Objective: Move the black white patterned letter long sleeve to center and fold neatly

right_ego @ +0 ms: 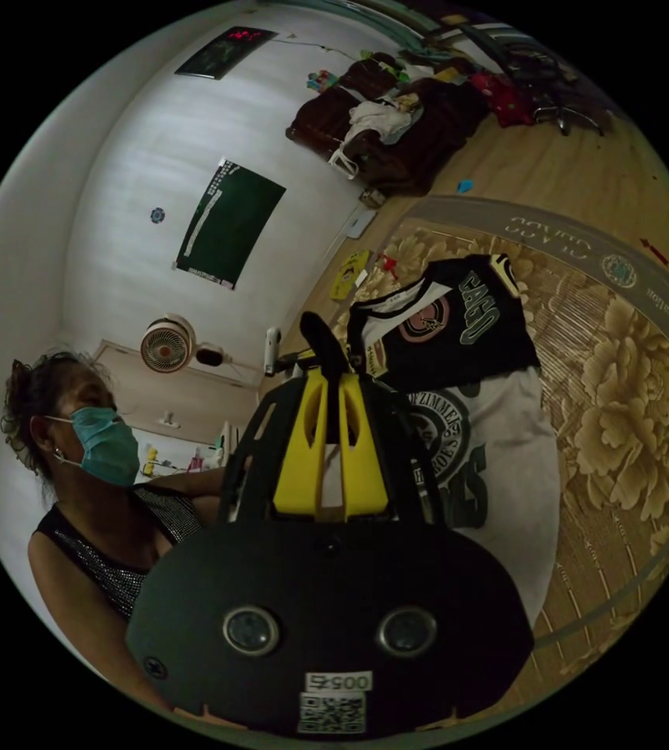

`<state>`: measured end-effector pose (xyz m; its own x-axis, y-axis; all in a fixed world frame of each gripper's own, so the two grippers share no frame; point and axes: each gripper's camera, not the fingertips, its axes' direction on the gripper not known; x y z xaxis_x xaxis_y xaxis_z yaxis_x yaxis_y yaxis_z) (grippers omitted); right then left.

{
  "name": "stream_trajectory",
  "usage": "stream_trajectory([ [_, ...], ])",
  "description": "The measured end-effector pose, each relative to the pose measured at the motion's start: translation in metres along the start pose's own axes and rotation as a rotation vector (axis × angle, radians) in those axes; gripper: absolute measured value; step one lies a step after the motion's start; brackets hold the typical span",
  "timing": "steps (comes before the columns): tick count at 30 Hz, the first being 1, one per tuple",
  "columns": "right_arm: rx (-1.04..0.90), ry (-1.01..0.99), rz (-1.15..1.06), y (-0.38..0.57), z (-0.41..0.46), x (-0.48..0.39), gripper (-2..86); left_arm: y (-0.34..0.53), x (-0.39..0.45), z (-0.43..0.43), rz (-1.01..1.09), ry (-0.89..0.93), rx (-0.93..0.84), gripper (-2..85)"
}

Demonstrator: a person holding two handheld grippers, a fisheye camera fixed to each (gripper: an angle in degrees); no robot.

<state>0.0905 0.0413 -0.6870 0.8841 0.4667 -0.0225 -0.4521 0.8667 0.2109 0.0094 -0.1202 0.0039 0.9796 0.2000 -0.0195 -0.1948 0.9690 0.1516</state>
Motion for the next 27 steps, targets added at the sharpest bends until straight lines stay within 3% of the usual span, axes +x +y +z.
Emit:
stream_trajectory([
  [3, 0.003, -0.007, 0.008, -0.002, 0.0, 0.017, -0.8, -0.017, 0.01, 0.005, 0.049, -0.089, -0.033, 11.6],
  [5, 0.002, -0.013, 0.007, -0.005, 0.0, 0.025, -0.8, -0.024, 0.008, 0.003, 0.031, -0.199, -0.059, 3.4],
  [9, 0.011, -0.027, -0.033, -0.014, -0.005, 0.042, -0.8, -0.019, -0.024, -0.023, -0.113, -0.172, 0.032, 1.8],
  [11, 0.03, -0.06, -0.048, -0.02, -0.006, 0.052, -0.8, -0.008, -0.057, -0.046, -0.259, -0.109, 0.123, 1.4],
  [16, 0.085, -0.102, -0.101, -0.068, 0.015, 0.098, -0.5, 0.009, -0.124, -0.051, -0.51, 0.185, 0.155, 1.7],
  [18, 0.104, -0.077, -0.066, -0.087, 0.031, 0.127, -0.2, 0.019, -0.14, -0.049, -0.583, 0.262, 0.229, 2.2],
  [20, 0.115, -0.07, 0.036, -0.103, 0.05, 0.165, 0.5, 0.038, -0.149, -0.053, -0.651, 0.391, 0.415, 3.2],
  [23, 0.095, -0.018, 0.23, -0.117, 0.077, 0.217, 3.1, 0.045, -0.134, -0.067, -0.613, 0.248, 0.453, 2.9],
  [27, 0.2, 0.061, 0.216, -0.121, 0.076, 0.233, 3.9, 0.035, -0.084, -0.074, -0.371, 0.122, 0.367, 4.0],
])
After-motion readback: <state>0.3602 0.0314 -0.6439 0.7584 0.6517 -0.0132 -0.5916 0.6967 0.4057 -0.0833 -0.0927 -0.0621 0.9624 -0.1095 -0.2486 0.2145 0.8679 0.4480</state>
